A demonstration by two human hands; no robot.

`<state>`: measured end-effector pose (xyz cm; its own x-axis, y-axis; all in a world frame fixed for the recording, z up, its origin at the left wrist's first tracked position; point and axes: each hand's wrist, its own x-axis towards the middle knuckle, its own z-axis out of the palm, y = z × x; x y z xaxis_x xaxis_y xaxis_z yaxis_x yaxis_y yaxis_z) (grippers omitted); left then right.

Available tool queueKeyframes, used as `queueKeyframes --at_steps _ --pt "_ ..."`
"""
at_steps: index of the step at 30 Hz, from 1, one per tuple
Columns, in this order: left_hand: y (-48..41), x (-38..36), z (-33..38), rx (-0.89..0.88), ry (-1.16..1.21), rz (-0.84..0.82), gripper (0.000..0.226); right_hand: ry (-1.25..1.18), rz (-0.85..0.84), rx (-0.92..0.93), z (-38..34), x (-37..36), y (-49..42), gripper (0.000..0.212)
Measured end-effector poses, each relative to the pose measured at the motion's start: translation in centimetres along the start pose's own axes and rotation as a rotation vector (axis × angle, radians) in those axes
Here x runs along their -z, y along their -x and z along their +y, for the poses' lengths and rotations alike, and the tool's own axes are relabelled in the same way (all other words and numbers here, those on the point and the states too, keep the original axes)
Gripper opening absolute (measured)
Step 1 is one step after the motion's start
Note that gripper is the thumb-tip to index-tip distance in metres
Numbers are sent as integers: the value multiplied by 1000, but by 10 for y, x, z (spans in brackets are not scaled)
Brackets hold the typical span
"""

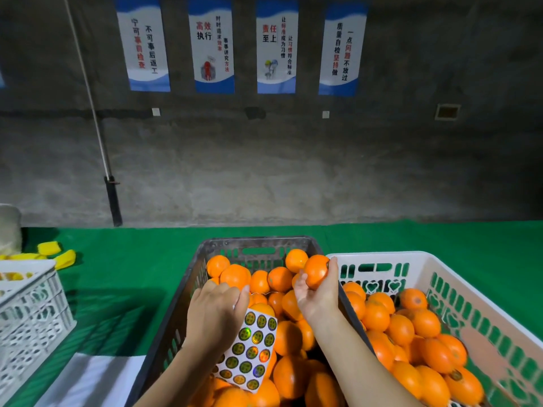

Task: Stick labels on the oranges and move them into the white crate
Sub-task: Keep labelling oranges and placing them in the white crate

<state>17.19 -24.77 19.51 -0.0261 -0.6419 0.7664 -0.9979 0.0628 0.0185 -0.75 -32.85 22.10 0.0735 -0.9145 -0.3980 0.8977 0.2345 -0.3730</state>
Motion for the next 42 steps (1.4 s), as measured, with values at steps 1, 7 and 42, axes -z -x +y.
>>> queueKeyframes --at_steps 1,7,42 --pt "0 0 0 3 5 -3 50 5 18 1 0 0 0 74" --pt "-1 1 0 16 22 -9 51 -4 101 23 -2 2 0 83" --pt "-2 7 2 165 79 -99 49 306 139 164 0 -3 -5 43"
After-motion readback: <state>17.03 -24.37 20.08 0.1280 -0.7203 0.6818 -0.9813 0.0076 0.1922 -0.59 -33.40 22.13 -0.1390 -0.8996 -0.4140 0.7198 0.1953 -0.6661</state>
